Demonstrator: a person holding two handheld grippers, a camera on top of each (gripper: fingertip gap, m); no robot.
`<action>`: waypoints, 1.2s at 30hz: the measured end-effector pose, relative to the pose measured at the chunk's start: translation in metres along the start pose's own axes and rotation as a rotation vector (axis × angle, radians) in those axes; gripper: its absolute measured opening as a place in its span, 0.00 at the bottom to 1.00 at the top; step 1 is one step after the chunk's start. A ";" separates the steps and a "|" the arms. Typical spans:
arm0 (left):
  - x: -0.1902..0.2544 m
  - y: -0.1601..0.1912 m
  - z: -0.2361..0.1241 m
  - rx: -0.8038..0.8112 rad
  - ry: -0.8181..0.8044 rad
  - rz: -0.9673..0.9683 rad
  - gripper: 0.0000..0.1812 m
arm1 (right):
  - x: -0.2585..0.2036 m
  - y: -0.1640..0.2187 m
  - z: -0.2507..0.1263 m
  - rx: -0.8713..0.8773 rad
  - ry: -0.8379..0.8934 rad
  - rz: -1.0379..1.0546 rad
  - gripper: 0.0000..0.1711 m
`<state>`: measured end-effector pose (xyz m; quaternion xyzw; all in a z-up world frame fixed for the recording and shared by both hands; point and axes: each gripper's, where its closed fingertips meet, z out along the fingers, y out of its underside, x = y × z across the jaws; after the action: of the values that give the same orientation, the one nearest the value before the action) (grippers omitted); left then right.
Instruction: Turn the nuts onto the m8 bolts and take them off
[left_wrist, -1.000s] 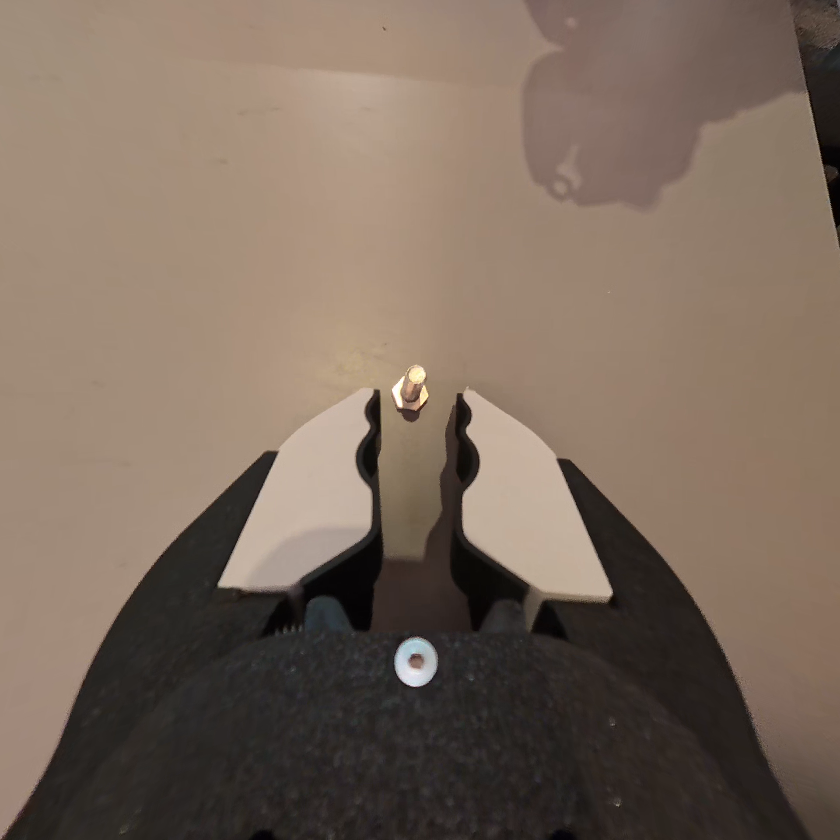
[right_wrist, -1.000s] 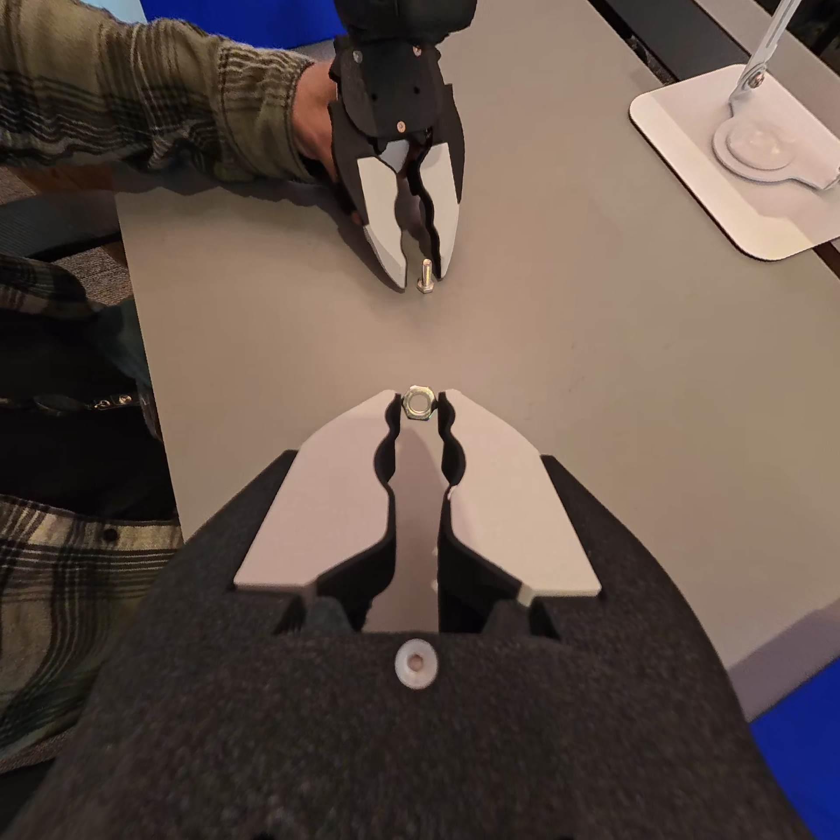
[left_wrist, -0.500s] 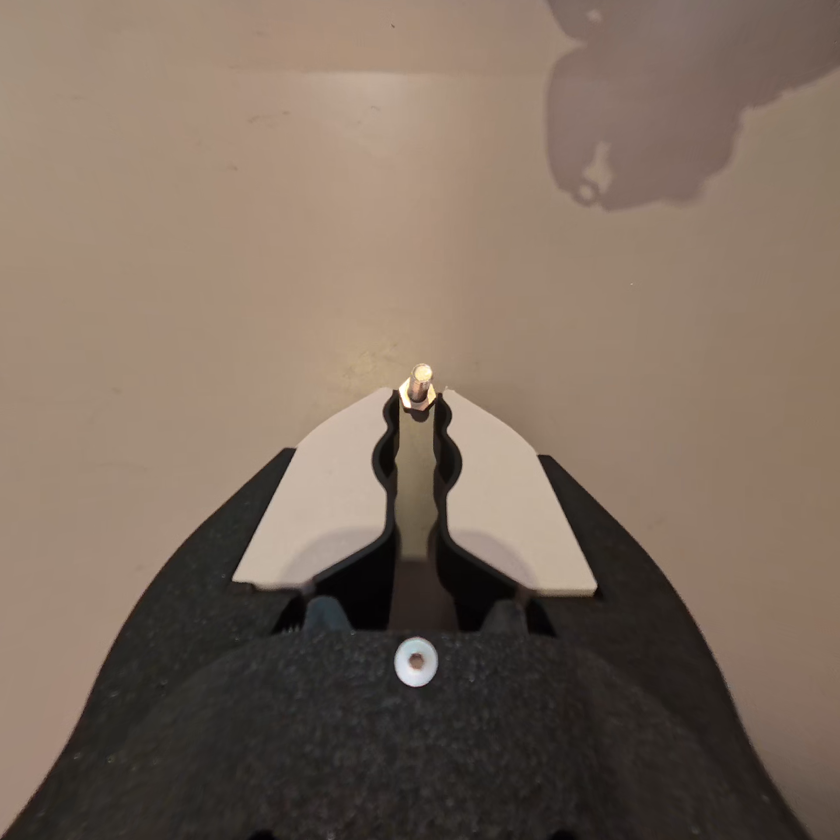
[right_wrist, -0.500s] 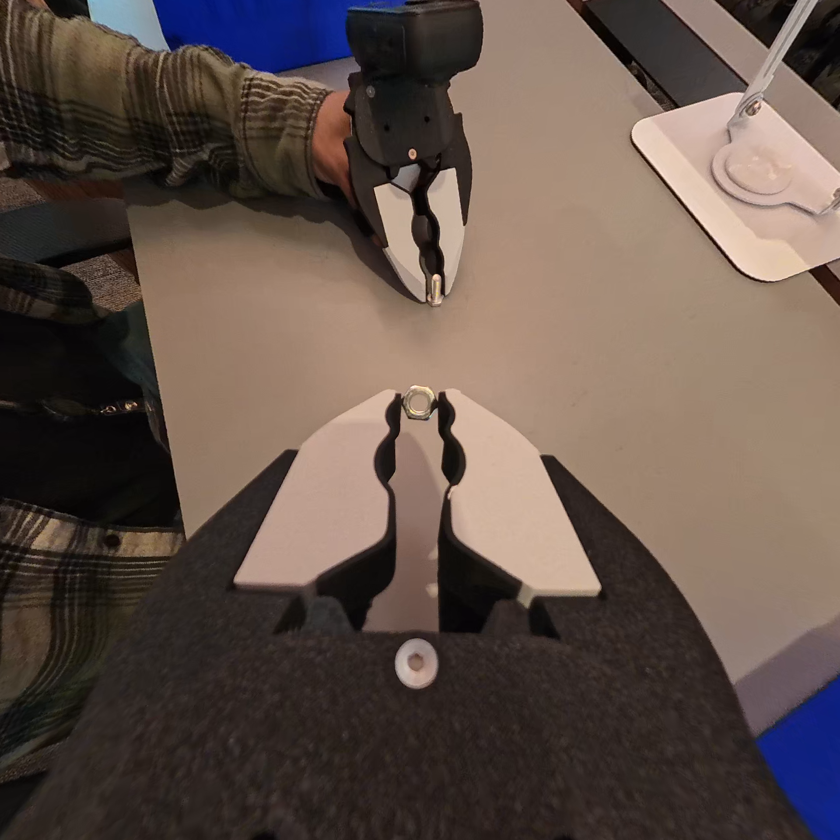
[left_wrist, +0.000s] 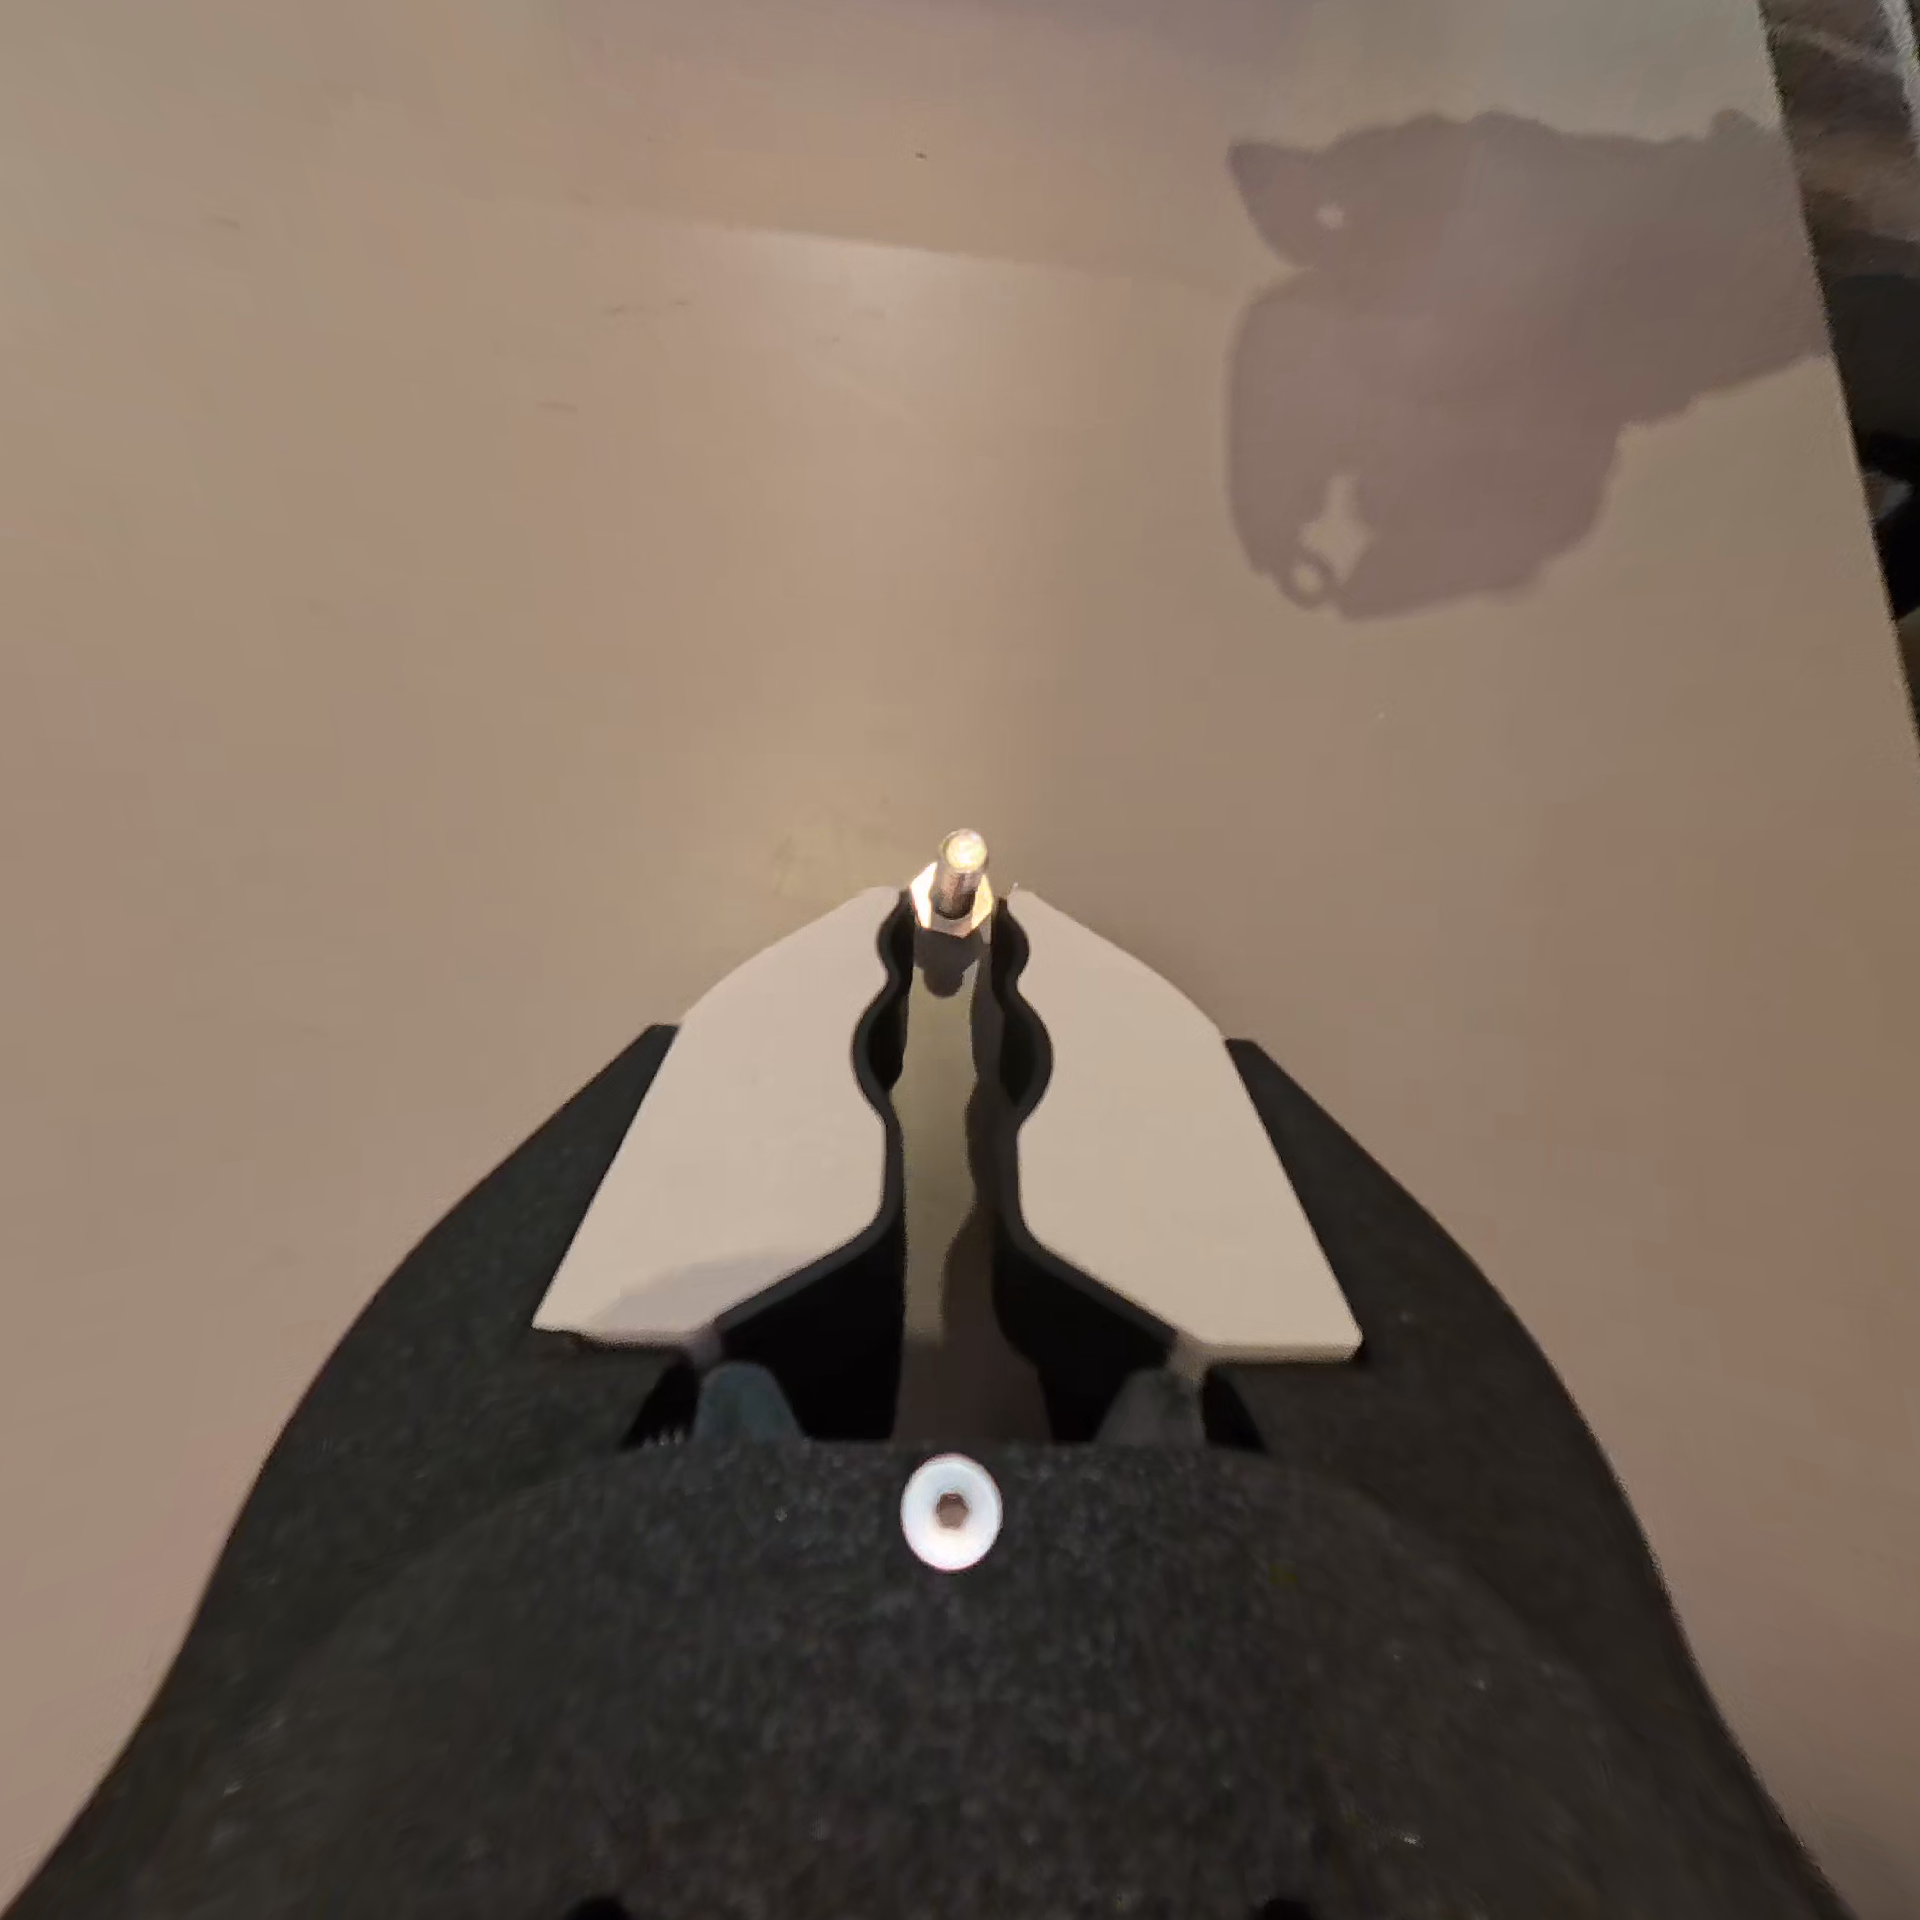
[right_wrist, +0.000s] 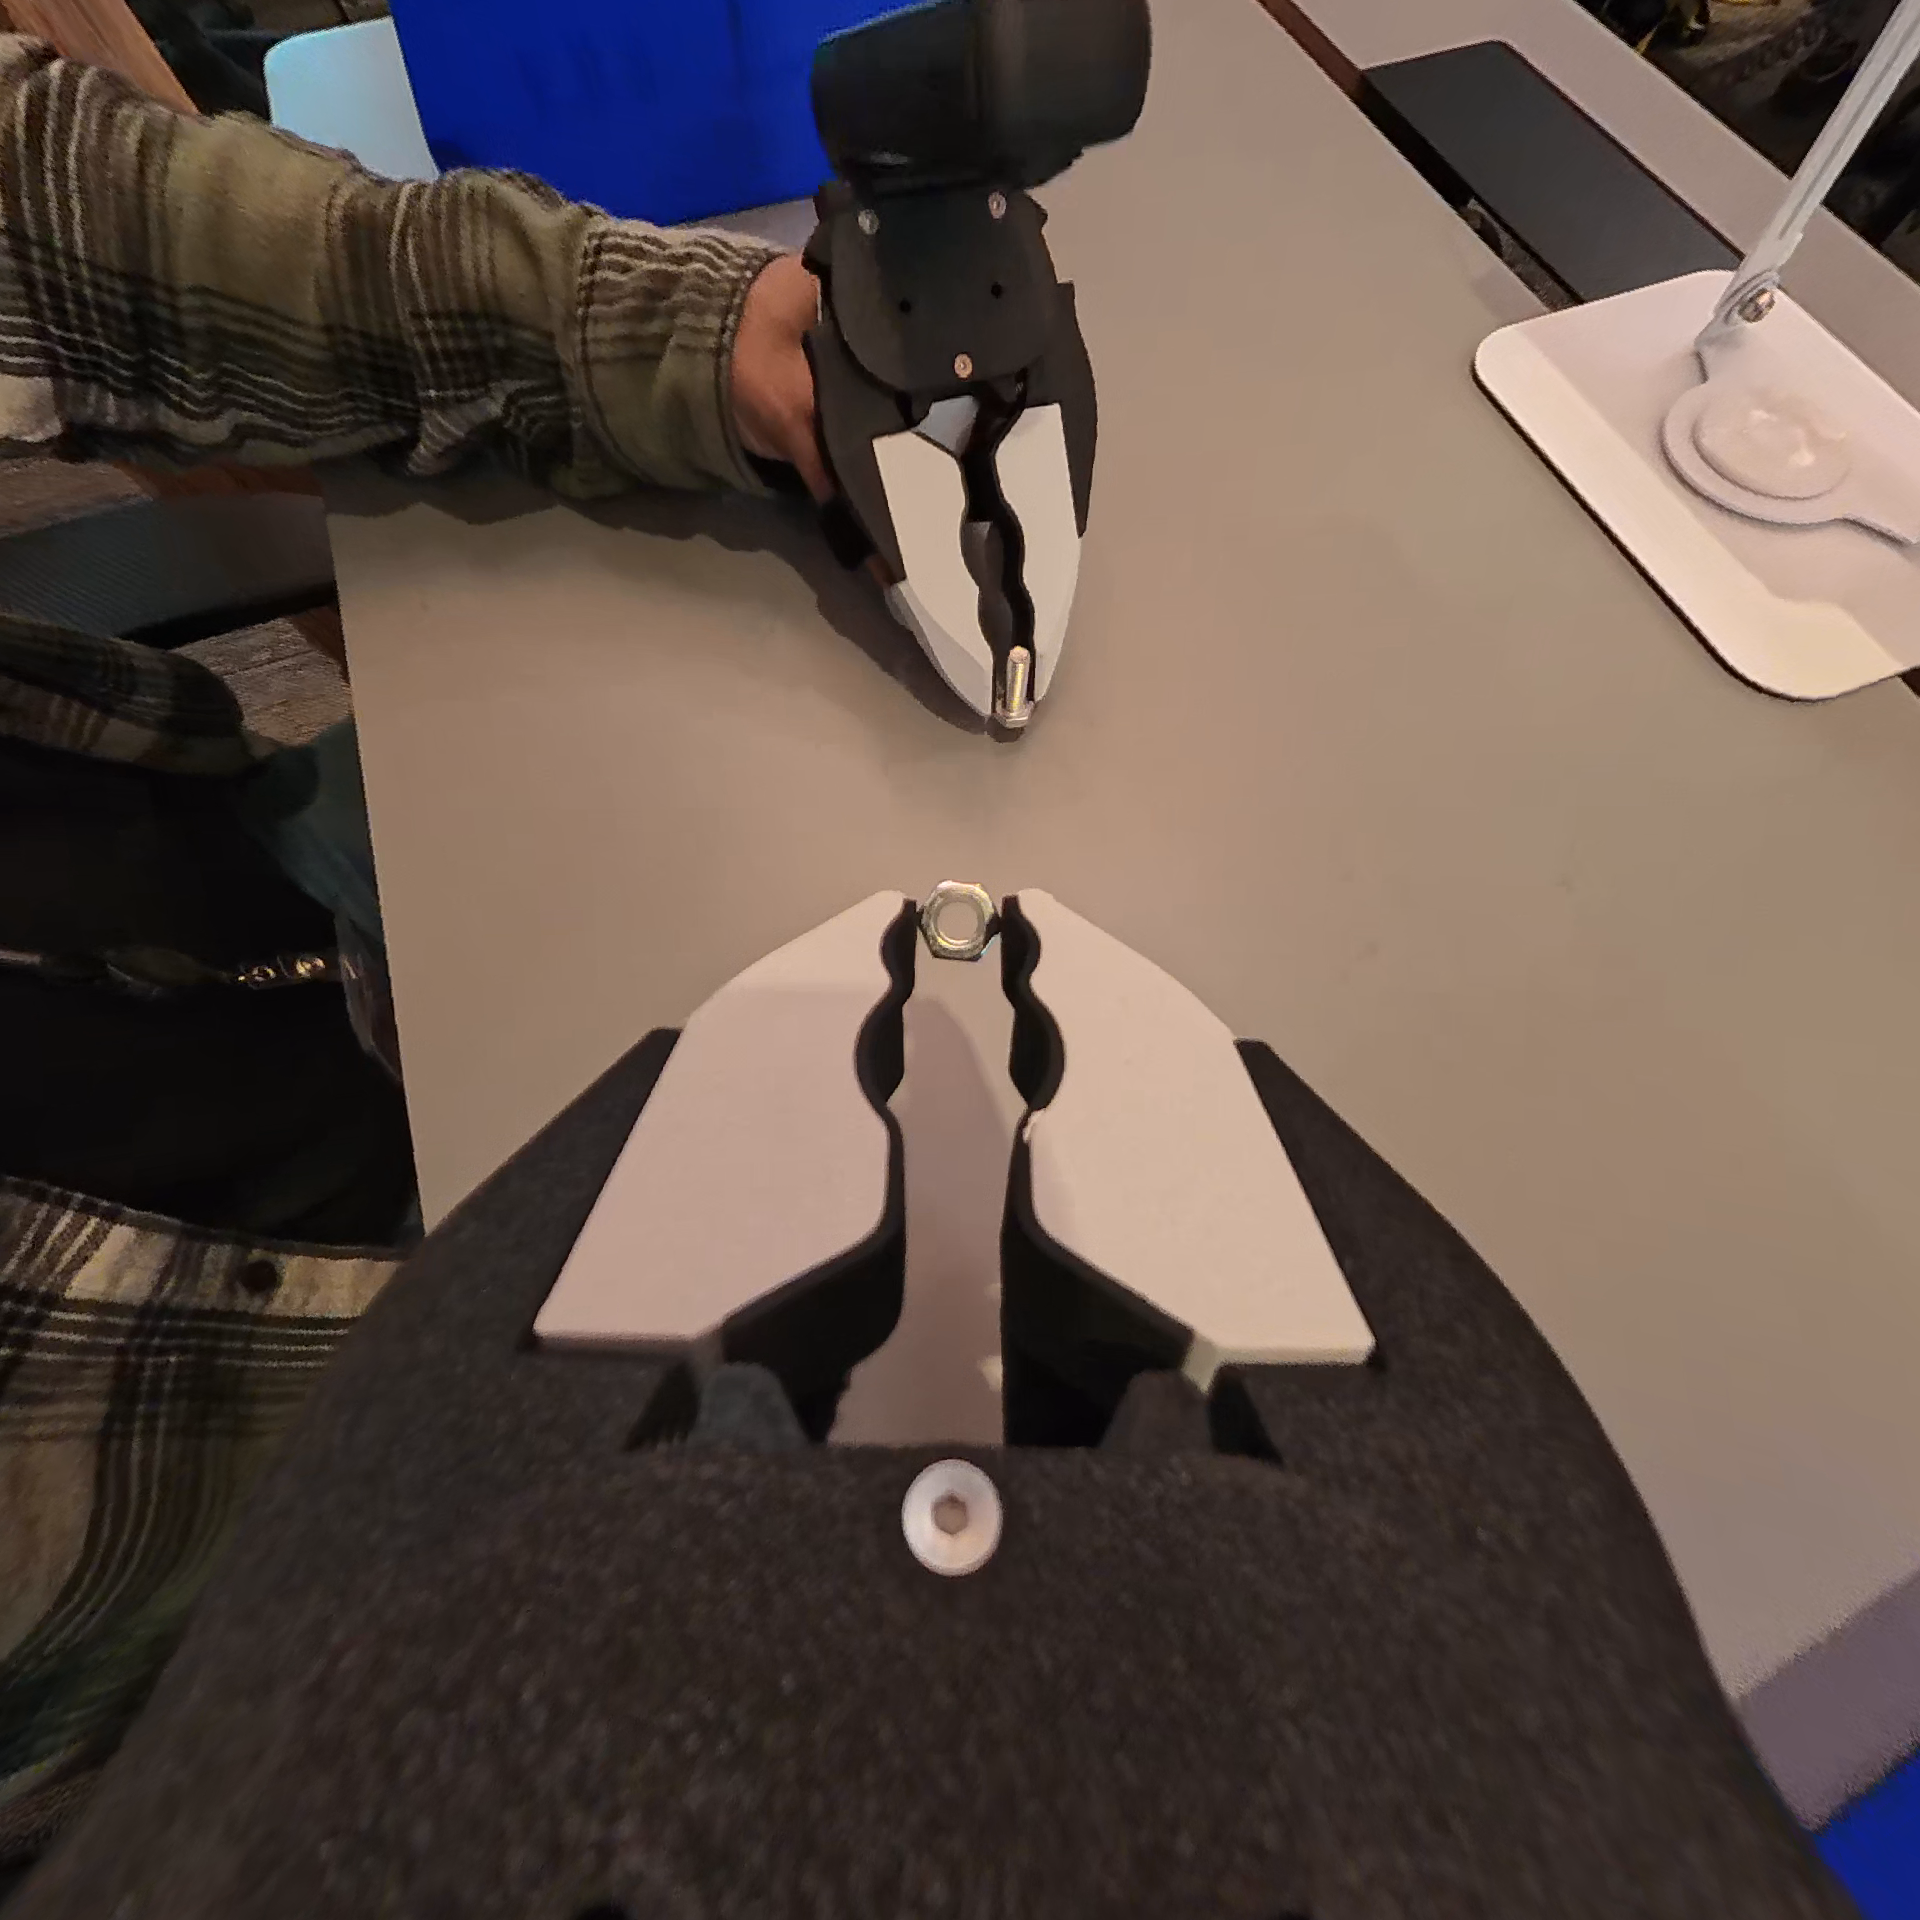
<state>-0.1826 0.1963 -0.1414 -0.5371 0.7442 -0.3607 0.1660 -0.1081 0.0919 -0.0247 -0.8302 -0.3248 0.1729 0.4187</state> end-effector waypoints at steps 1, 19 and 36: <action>0.002 -0.002 -0.002 0.003 0.006 -0.008 0.07 | 0.000 -0.001 0.002 0.000 -0.005 -0.001 0.09; 0.061 -0.052 -0.040 -0.023 0.112 -0.064 0.07 | -0.011 -0.038 0.038 -0.075 -0.143 -0.127 0.09; 0.069 -0.057 -0.049 -0.011 0.116 -0.088 0.07 | -0.021 -0.055 0.057 -0.060 -0.210 -0.144 0.09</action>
<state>-0.2001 0.1409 -0.0574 -0.5485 0.7300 -0.3942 0.1037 -0.1772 0.1346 -0.0139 -0.7943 -0.4304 0.2185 0.3688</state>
